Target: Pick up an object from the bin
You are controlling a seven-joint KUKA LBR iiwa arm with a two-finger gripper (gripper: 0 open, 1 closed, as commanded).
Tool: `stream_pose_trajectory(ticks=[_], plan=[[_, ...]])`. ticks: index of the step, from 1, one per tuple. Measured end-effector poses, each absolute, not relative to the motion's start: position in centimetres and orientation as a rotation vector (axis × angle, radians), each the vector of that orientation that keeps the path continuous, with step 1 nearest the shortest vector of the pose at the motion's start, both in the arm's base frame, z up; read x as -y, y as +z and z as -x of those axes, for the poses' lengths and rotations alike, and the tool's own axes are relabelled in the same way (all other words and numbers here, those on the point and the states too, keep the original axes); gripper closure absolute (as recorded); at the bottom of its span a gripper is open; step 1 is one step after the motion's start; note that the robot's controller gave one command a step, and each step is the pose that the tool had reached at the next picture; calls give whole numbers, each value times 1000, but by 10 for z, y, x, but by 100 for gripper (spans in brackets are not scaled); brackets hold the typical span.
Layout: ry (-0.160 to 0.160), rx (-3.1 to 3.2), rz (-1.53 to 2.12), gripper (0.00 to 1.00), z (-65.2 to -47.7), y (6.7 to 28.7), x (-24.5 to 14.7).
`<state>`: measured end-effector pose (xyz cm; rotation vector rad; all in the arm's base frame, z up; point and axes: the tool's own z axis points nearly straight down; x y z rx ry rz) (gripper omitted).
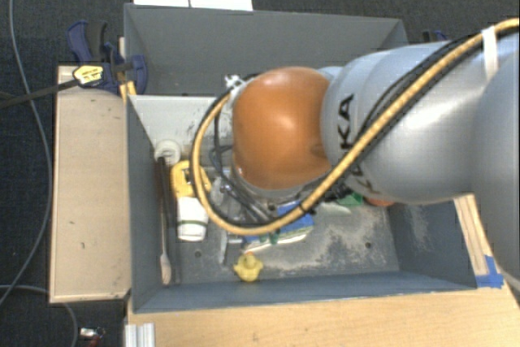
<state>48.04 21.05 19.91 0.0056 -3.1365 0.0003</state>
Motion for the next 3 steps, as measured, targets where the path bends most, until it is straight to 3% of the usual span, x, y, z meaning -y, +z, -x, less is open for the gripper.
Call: stream_pose_trajectory(ticks=[1, 2, 3], plan=[[-2, 3143, 1, 0, -482, 202, -210], [1, 3140, -13, 0, -486, 267, -201], [0, 3142, -30, 0, -483, 308, -186]])
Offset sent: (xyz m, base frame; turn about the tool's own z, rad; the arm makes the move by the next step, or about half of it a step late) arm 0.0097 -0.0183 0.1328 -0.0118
